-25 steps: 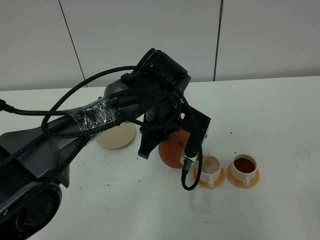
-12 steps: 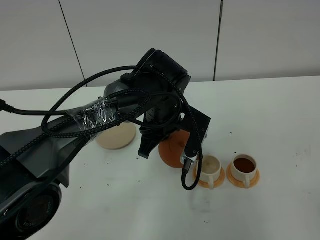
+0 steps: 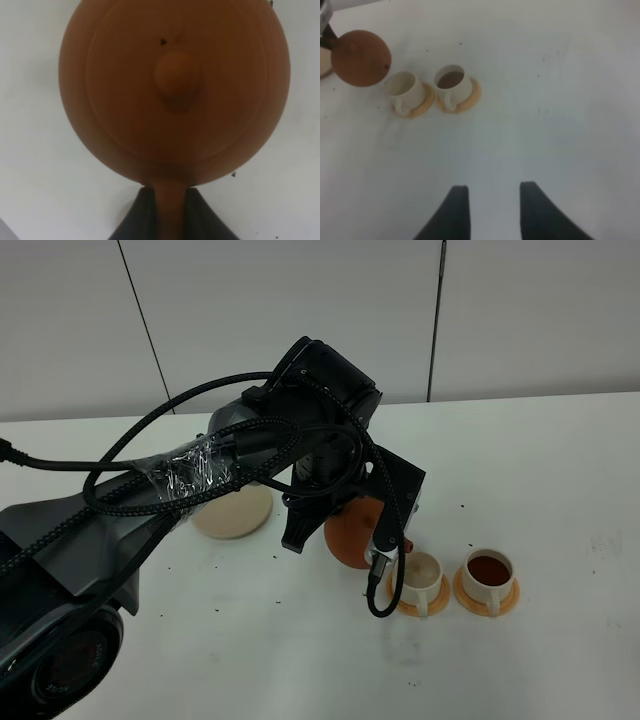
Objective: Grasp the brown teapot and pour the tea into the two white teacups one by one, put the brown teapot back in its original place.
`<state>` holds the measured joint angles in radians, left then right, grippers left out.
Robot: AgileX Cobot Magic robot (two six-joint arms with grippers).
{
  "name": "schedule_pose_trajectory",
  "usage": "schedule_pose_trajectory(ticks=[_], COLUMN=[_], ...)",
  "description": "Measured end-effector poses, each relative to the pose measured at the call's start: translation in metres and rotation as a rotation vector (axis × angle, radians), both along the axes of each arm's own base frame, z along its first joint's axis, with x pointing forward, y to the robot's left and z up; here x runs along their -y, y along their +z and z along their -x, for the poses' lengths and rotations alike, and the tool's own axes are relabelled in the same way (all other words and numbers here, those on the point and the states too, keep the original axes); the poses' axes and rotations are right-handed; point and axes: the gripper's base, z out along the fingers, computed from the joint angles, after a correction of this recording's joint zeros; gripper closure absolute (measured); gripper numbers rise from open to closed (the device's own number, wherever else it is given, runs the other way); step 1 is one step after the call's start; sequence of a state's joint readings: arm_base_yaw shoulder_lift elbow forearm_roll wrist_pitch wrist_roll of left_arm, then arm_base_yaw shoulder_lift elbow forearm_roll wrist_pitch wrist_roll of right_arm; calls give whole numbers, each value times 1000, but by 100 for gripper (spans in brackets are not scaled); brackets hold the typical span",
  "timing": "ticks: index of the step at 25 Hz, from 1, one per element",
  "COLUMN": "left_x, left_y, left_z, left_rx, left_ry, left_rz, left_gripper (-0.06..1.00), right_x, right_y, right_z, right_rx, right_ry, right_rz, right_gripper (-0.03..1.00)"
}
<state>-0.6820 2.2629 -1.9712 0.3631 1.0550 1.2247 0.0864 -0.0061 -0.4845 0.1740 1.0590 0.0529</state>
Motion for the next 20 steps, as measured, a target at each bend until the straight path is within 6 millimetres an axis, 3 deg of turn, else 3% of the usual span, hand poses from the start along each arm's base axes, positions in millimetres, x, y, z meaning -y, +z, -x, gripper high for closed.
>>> schedule_pose_trajectory(ticks=[20], left_x=[-2], left_y=[2], left_z=[-3], left_rx=[32], left_ry=[-25], left_rz=[-39], left_gripper=[78], right_x=[0], right_y=[0], right_z=[0], right_rx=[0], right_ry=[0], right_rz=[0], right_gripper=[73])
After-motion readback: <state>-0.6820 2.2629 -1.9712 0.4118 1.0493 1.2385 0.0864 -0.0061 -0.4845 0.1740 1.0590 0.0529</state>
